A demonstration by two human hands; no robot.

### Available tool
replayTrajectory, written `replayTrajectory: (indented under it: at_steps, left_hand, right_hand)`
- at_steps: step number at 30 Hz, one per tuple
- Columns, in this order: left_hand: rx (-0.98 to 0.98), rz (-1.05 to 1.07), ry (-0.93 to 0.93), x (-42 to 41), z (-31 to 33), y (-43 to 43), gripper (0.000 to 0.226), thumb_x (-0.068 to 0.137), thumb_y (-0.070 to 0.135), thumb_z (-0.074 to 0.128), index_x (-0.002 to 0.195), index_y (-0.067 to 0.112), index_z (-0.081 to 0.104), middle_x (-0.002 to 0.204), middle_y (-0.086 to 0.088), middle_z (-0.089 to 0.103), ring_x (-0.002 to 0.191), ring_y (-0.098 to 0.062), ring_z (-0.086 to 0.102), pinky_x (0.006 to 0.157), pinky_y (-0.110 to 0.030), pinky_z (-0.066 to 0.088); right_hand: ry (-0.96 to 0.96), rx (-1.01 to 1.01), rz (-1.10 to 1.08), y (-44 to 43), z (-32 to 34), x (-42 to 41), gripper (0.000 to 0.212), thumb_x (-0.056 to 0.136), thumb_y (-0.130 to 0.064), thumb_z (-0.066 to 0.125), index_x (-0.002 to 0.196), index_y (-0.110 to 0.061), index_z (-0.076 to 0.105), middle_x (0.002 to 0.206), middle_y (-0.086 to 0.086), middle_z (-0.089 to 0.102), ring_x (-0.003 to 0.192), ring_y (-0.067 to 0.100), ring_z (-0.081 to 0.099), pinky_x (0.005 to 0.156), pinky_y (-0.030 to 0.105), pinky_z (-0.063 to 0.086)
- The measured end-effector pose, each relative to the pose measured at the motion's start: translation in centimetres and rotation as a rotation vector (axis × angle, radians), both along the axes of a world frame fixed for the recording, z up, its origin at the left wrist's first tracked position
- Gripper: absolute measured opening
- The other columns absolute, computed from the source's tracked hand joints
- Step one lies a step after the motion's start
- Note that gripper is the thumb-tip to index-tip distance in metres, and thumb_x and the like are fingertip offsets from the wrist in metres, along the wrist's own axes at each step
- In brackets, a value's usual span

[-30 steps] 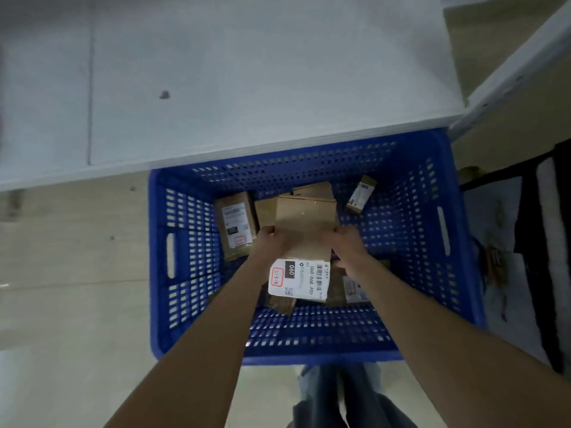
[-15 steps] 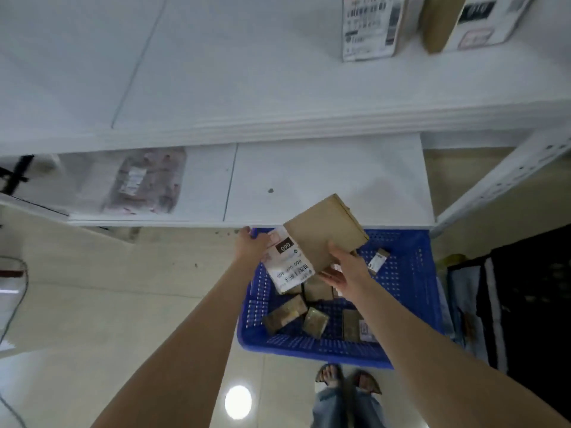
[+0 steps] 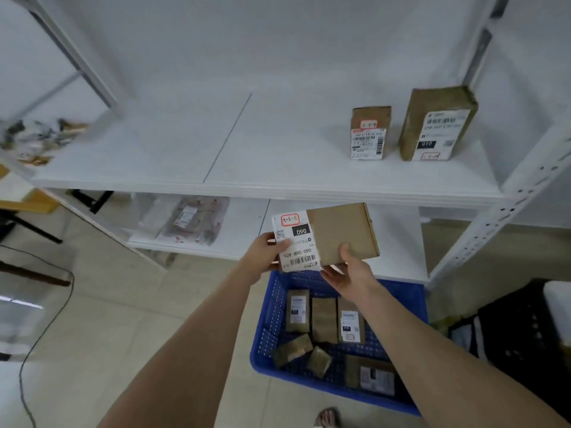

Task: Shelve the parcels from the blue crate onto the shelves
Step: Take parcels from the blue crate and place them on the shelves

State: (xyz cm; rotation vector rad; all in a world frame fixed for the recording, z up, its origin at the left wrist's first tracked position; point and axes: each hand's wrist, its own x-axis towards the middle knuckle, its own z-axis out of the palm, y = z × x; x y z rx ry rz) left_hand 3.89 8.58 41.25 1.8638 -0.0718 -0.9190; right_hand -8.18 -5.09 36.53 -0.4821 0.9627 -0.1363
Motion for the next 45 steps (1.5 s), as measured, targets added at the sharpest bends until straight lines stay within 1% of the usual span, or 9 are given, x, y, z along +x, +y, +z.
replayTrajectory:
  at_steps: [5,10,13,16,21,24,27,31,45]
  left_hand:
    - [0.046,0.006,-0.107,-0.3,3.9,-0.2,0.044,0.088,0.017,0.065,0.128,0.008,0.048,0.126,-0.01,0.059,0.108,-0.025,0.058,0.09,-0.035,0.045]
    - [0.04,0.039,-0.359,-0.2,7.8,-0.6,0.097,0.081,0.025,0.074,0.152,0.013,0.009,0.155,-0.009,0.025,0.14,-0.025,0.029,0.108,-0.035,0.03]
    - [0.122,-0.058,-0.532,0.6,9.4,-0.8,0.099,0.077,0.027,0.077,0.152,0.017,0.013,0.15,-0.007,0.031,0.136,-0.026,0.035,0.105,-0.038,0.036]
    - [0.17,-0.257,-0.516,1.4,10.2,0.1,0.064,0.083,0.032,0.071,0.137,0.014,0.044,0.128,-0.006,0.055,0.117,-0.024,0.054,0.09,-0.033,0.047]
    - [0.073,-0.112,-0.51,3.2,11.1,2.0,0.05,0.088,0.032,0.065,0.129,0.008,0.051,0.113,-0.007,0.058,0.097,-0.021,0.056,0.074,-0.03,0.049]
    - [0.017,0.036,-0.429,4.6,11.7,3.4,0.038,0.09,0.033,0.061,0.121,0.011,0.055,0.108,-0.006,0.058,0.094,-0.022,0.057,0.064,-0.028,0.051]
    - [-0.03,0.082,-0.353,6.3,12.5,4.7,0.038,0.092,0.037,0.058,0.119,0.01,0.056,0.105,-0.005,0.06,0.092,-0.022,0.057,0.07,-0.033,0.053]
    - [-0.046,0.097,-0.317,7.5,13.6,5.8,0.043,0.094,0.039,0.054,0.125,0.01,0.052,0.113,-0.006,0.056,0.102,-0.025,0.054,0.085,-0.042,0.052]
    - [-0.067,0.138,-0.413,10.8,13.8,8.8,0.034,0.098,0.028,0.047,0.124,0.007,0.054,0.107,-0.005,0.055,0.097,-0.023,0.05,0.077,-0.031,0.037]
  right_hand:
    - [0.001,-0.194,0.029,-0.9,5.0,-0.1,0.037,0.098,-0.033,0.053,0.132,-0.021,0.045,0.123,0.008,0.059,0.101,0.026,0.06,0.081,0.045,0.052]
    - [0.025,-0.978,0.402,-1.3,10.0,0.4,0.04,0.101,-0.022,0.045,0.141,-0.017,0.043,0.131,0.008,0.057,0.109,0.024,0.056,0.1,0.039,0.044]
    - [0.033,-1.243,0.615,-0.9,12.0,1.8,0.047,0.097,-0.027,0.053,0.143,-0.021,0.044,0.137,0.008,0.052,0.123,0.024,0.051,0.105,0.038,0.04]
    - [-0.014,-1.321,0.683,-0.5,13.0,3.0,0.052,0.094,-0.031,0.059,0.143,-0.024,0.044,0.14,0.003,0.051,0.127,0.021,0.049,0.104,0.035,0.039]
    - [0.253,-1.477,0.44,0.5,13.4,4.5,0.051,0.093,-0.036,0.057,0.141,-0.024,0.045,0.138,0.007,0.049,0.128,0.027,0.045,0.102,0.038,0.04]
    - [0.396,-1.225,0.258,0.8,13.3,4.6,0.06,0.093,-0.036,0.055,0.146,-0.016,0.033,0.143,0.013,0.04,0.128,0.032,0.043,0.102,0.041,0.041]
    - [0.199,-0.859,0.181,1.3,13.1,5.1,0.029,0.094,-0.033,0.056,0.115,-0.014,0.058,0.126,0.013,0.061,0.113,0.033,0.059,0.097,0.046,0.049]
    - [0.146,-0.885,0.165,1.9,13.5,6.4,0.018,0.091,-0.022,0.052,0.076,-0.021,0.06,0.102,0.012,0.07,0.099,0.035,0.066,0.087,0.056,0.053]
    - [0.192,-0.955,0.102,5.9,15.5,10.0,0.014,0.091,-0.017,0.049,0.091,-0.016,0.063,0.096,0.008,0.067,0.096,0.032,0.066,0.086,0.047,0.055]
